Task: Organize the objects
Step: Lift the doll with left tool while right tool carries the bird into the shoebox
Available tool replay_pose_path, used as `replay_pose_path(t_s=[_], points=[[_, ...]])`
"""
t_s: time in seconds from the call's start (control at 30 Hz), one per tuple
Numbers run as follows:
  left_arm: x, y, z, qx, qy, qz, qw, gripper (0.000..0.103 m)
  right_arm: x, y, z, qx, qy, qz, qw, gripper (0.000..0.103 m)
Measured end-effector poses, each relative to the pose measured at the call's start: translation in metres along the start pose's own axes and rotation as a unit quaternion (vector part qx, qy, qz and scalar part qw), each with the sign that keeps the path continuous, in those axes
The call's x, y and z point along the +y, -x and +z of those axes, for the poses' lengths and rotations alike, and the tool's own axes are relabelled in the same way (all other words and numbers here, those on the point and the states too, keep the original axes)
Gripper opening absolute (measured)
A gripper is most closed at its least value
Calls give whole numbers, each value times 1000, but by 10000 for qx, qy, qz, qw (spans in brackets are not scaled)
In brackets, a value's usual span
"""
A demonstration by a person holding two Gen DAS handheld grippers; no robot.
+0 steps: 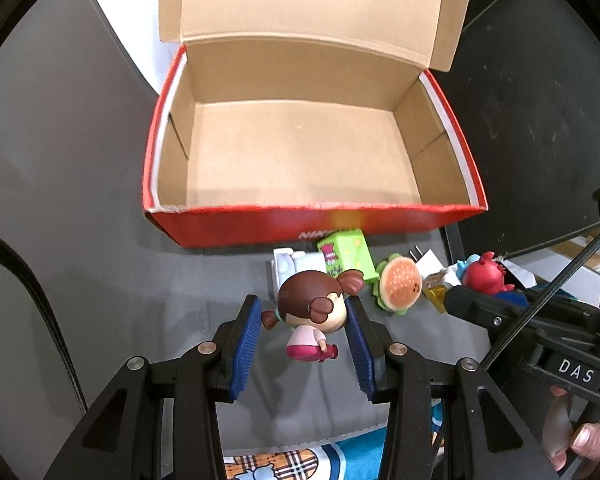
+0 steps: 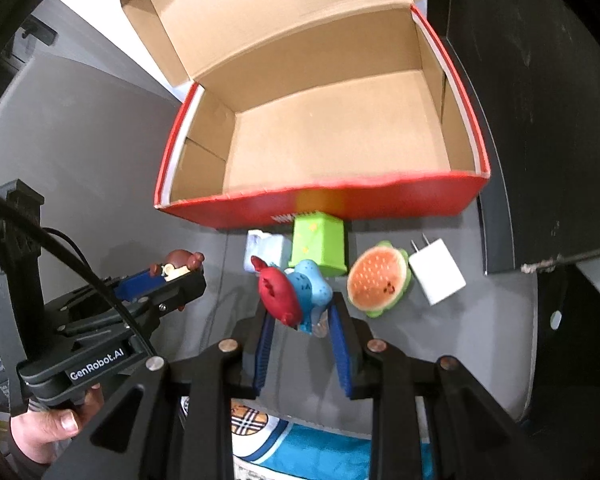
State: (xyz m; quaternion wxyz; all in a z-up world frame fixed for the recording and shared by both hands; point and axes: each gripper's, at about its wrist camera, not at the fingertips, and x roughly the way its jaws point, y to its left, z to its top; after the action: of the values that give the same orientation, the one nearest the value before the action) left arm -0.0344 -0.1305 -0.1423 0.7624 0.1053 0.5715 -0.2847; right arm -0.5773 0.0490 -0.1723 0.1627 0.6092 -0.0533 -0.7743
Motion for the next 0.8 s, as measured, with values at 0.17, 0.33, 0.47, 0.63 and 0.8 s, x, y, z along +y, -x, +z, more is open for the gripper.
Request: replay_pose_path(t_s=[0.17,0.33,0.47,0.63,0.8], points=[[0,7,11,-135,273,178,9994,44,5,7,13,-73,96,56,9999,26],[-2,16,25,-242,339,316,9986,44,8,11,29,-151,159,109,9997,26],[-2,23,36,-326,472,424,9974,44,11,15,43,-213,210,132,9995,26],[-1,29,51,-403,670,547,9954,44,15,19,58,-266,277,148,9992,26],[1,35,64,-498,951,711,9917,44,21,23,74,-290,344,184,9988,26]])
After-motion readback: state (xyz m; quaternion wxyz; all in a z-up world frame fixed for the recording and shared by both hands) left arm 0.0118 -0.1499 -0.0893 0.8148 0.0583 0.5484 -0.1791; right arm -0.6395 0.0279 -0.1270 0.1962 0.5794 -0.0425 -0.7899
